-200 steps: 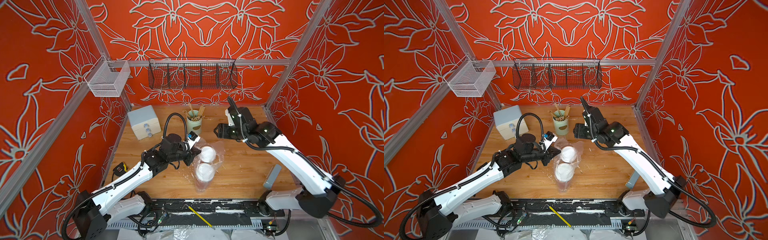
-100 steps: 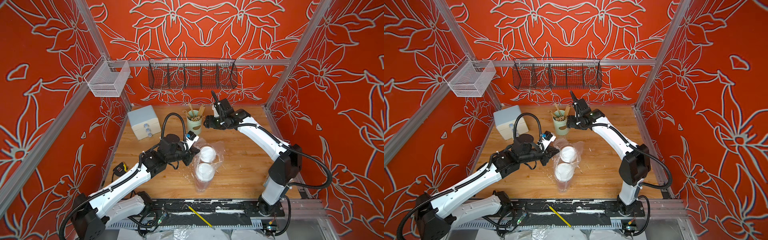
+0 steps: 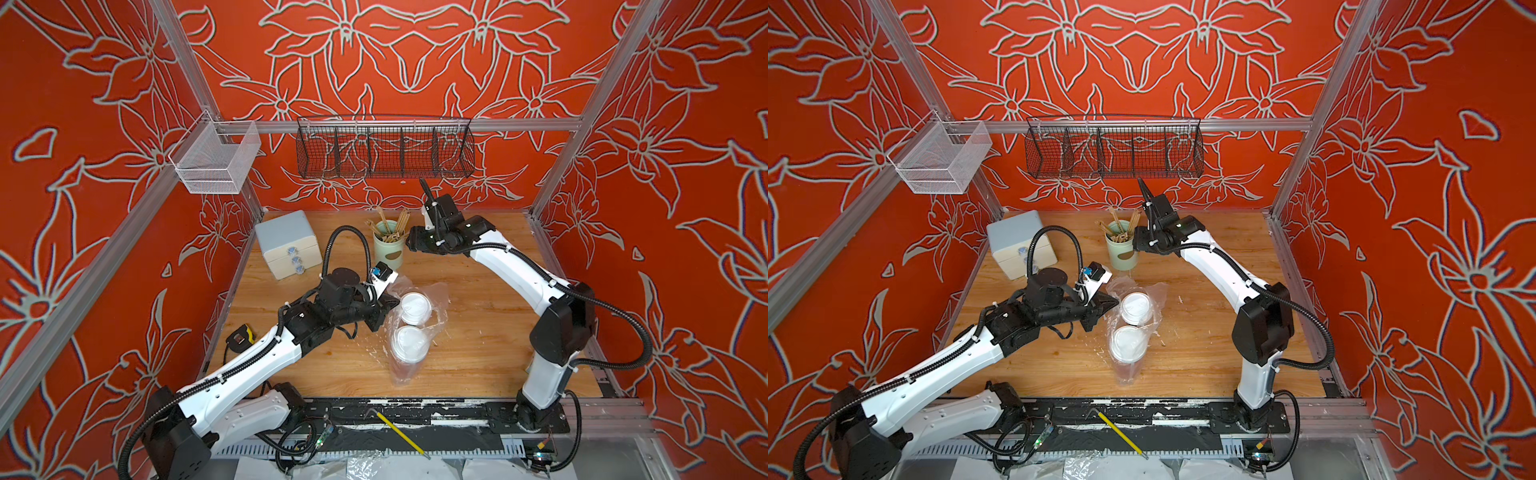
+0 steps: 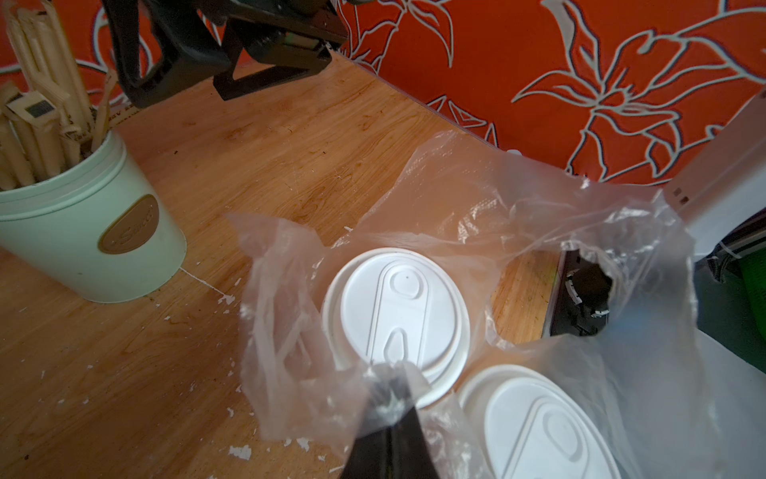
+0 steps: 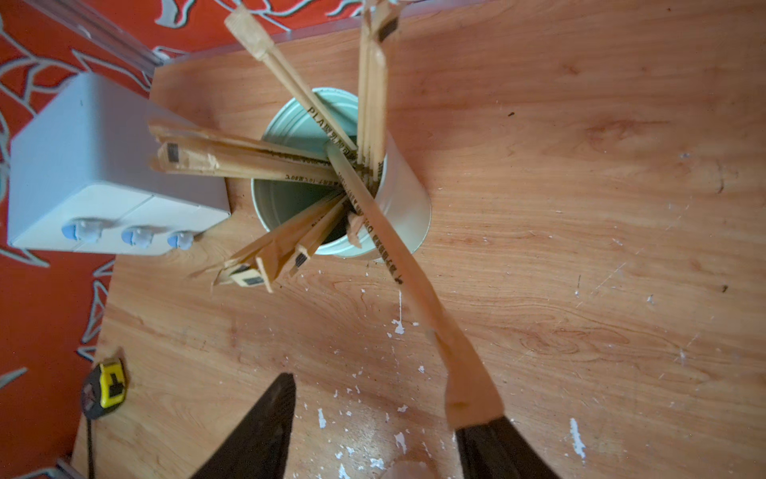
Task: Pack milk tea into plastic carrier bags
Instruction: Pick up the straw from the container.
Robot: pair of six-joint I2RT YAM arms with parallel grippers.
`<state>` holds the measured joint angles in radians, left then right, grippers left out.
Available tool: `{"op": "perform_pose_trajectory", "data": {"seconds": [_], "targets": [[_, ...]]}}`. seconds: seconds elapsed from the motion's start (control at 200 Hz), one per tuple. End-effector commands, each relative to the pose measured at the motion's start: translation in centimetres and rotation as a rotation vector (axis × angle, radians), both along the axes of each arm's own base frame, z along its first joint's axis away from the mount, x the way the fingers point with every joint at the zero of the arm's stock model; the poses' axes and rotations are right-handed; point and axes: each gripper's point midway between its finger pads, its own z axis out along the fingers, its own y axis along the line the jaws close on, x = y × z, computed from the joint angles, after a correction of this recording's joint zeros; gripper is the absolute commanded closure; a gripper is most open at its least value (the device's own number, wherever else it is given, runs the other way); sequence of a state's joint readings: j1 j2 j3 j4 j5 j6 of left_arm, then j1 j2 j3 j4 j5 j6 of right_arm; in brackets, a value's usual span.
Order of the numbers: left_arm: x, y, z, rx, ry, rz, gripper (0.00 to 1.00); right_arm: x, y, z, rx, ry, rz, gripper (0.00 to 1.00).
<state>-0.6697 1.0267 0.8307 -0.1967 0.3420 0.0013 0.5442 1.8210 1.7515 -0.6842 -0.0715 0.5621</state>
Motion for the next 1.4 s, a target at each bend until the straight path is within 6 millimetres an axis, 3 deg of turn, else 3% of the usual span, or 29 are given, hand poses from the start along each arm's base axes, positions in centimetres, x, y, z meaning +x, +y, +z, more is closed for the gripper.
{"op": "perform_pose_trajectory", "data": {"seconds": [0.0,0.44,0.641,0.751,0.861,1.001,1.171,1.396], "targets": [[-0.3,-0.4,0.6,0.0,-0.008,-0.027,1.0,1.7,-0.5,-0.2,-0.01,-0.025,-0.046,0.43],[0.0,-0.7,0.6,0.003,-0.006,-0.032,1.0,3.5,-0.1,0.2,-0.01,-0.056,-0.054,0.7],[0.0,-0.6,0.6,0.007,-0.008,-0.028,1.0,3.6,0.5,-0.1,0.005,-0.034,-0.038,0.93],[0.0,-0.6,0.7,0.006,-0.011,-0.029,1.0,3.5,0.5,0.3,0.004,-0.04,-0.037,1.0],[-0.1,-0.5,0.7,0.007,-0.012,-0.029,1.0,3.4,0.4,0.8,0.003,-0.051,-0.035,1.0],[-0.1,-0.5,0.8,0.007,-0.015,-0.028,1.0,3.2,0.3,2.3,0.015,-0.08,-0.025,1.0],[-0.1,-0.3,1.0,0.007,-0.022,-0.02,1.0,2.5,0.3,5.7,0.046,-0.129,0.001,1.0],[0.1,-0.2,0.9,0.011,-0.026,-0.012,1.0,-0.3,-1.1,10.8,0.05,-0.183,0.033,1.0]]}}
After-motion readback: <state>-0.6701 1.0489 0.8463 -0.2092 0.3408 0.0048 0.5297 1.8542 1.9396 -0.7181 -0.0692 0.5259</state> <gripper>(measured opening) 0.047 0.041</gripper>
